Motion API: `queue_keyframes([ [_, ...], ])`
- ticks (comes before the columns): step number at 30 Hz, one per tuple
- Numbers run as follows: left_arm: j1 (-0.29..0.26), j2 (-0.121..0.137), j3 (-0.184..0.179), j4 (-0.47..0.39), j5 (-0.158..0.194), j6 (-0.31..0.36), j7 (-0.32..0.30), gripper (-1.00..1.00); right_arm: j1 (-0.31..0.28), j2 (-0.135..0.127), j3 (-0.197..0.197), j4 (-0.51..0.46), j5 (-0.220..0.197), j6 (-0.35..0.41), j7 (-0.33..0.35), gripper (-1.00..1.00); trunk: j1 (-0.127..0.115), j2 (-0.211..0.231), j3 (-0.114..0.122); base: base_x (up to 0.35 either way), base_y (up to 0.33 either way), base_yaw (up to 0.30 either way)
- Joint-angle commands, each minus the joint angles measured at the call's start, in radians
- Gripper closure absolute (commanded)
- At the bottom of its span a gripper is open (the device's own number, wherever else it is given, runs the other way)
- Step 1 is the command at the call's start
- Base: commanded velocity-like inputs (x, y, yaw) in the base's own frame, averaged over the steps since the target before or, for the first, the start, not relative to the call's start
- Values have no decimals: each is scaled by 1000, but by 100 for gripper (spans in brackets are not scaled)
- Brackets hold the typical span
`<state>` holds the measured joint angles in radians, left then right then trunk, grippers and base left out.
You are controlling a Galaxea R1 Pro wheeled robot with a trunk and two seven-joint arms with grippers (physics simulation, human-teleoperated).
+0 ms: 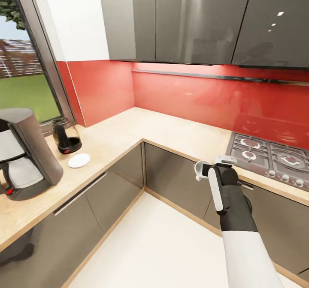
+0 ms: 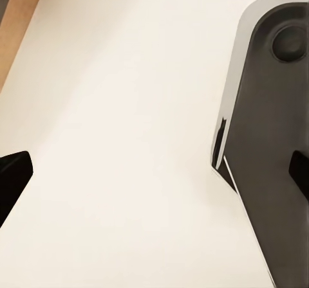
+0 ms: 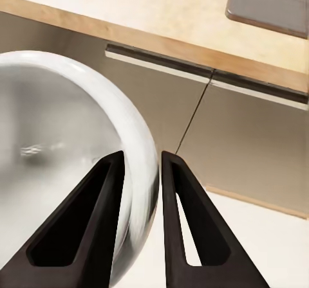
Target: Set up a coffee station on the kitchen countertop: keep the coffee maker on the countertop, move the bottle of coffee from the kitchen shelf to the counter next to the coffee maker, place a paper coffee filter on top of the coffee maker, put the saucer next to the coffee maker with the coffee cup on the saucer, and place the electric kettle next to the coffee maker.
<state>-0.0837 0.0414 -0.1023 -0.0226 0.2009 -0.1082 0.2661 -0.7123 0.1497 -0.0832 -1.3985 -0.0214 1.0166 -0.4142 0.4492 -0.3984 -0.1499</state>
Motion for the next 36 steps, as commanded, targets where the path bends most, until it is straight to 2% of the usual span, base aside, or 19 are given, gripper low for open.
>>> queue_keyframes([
  [1,-1,0,-8,0,10,-4,2,-100,-1,1,-1,-1,-3,3,-2,100,1,-2,-2,249,-234,73],
  [22,-1,-2,-8,1,12,-8,1,-100,-1,1,0,3,-4,3,-2,100,1,-2,-2,186,-267,246],
  [36,-1,-10,-8,1,12,-10,-1,-100,-1,1,0,4,-5,3,-2,100,1,-2,-2,22,-34,276],
])
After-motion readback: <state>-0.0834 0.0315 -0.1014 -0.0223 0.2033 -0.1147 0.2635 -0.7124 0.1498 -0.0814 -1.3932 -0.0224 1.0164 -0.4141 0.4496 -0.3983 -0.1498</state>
